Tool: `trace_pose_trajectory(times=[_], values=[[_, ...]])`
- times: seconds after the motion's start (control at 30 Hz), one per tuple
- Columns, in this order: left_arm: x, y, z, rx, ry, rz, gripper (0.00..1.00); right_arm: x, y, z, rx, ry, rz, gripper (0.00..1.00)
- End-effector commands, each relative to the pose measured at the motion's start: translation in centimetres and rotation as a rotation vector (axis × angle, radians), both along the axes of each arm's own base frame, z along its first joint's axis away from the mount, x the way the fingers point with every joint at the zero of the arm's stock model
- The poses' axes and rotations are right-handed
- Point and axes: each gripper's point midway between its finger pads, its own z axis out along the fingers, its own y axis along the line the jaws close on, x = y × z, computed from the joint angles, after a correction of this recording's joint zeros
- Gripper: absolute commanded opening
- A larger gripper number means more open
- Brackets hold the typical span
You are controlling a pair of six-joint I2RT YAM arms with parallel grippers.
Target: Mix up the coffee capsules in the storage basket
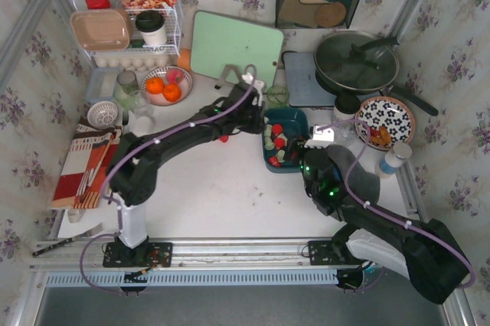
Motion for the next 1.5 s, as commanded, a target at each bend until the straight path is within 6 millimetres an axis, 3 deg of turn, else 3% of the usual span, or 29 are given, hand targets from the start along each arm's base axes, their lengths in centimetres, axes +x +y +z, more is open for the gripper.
trace_pose_trajectory(times=[0.0,0.13,0.27,0.33,0.57,0.73,0.93,0.97,1.17,1.47], values=[[0.5,-4.5,-0.3,-0.034,0.004,-0.083,0.34,0.1,-0.6,2.0,0.061,-0.076,-0.038,0.70],[1.2,-7.0,-1.4,-0.054,0.018,-0.095,0.45,0.1,-0.4,2.1,0.065,-0.077,-0.028,0.70],[1.5,-7.7,-1.6,-0.074,0.013,-0.093,0.54,0.1,-0.2,2.0,0.060,-0.069,-0.018,0.70],[1.5,-7.3,-1.4,-0.067,0.002,-0.085,0.67,0.1,0.0,2.0,0.061,-0.066,-0.010,0.70],[0.5,-4.4,1.6,-0.065,-0.073,-0.042,0.68,0.3,0.4,1.7,0.052,-0.055,0.004,0.70],[-1.2,0.6,4.3,-0.018,-0.154,0.044,0.69,0.4,0.9,1.3,0.038,-0.032,0.026,0.70],[-4.6,9.6,6.3,0.086,-0.229,0.215,0.69,0.7,1.7,0.6,0.021,-0.005,0.054,0.70],[-5.3,11.2,7.4,0.082,-0.247,0.252,0.69,0.8,1.9,0.5,0.018,-0.001,0.062,0.70],[-10.5,19.1,8.6,0.120,-0.253,0.360,0.71,1.3,3.8,-0.7,-0.041,0.043,0.159,0.70],[-18.2,29.3,11.4,0.196,-0.296,0.399,0.73,2.1,9.0,-1.3,-0.107,0.073,0.409,0.66]])
